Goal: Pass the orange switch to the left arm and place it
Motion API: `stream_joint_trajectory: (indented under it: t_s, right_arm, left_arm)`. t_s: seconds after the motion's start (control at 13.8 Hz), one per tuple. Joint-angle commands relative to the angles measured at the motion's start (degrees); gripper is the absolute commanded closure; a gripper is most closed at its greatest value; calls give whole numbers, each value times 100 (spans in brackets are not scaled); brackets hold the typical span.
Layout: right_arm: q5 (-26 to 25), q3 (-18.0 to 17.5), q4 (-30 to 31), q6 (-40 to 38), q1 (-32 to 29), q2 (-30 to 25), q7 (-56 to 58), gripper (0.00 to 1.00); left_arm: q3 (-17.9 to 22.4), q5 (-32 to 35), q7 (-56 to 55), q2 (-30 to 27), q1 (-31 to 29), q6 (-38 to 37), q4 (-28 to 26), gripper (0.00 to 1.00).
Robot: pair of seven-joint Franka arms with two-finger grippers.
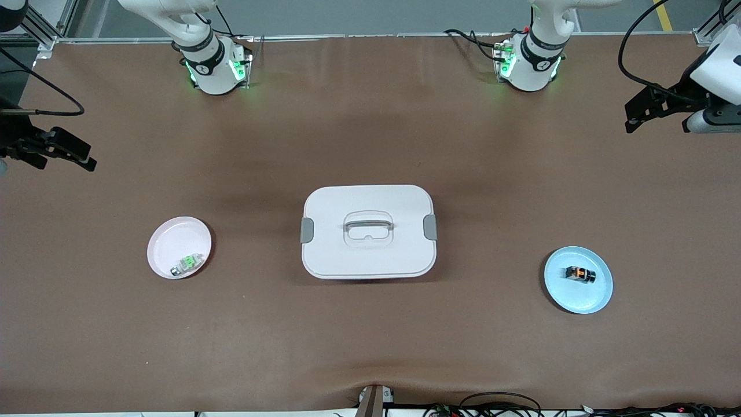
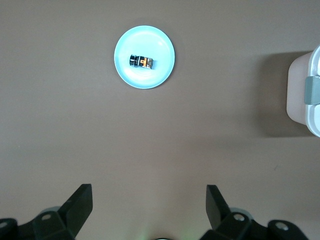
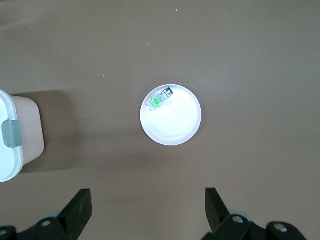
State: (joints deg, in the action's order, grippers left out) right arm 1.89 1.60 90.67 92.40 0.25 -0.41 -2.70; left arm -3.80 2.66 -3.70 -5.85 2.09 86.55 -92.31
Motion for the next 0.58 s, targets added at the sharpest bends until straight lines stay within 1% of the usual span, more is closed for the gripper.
stream_joint_trajectory:
  t_s: [0.0, 0.51]
  right_arm:
    - [-66, 7, 117, 24, 27, -117, -11, 0]
    - [-171, 25, 117, -187, -8, -152, -11, 0]
  left_arm:
    - [28, -82, 71, -57, -16, -24, 3, 0]
    - [37, -82, 71, -57, -24, -41, 3, 0]
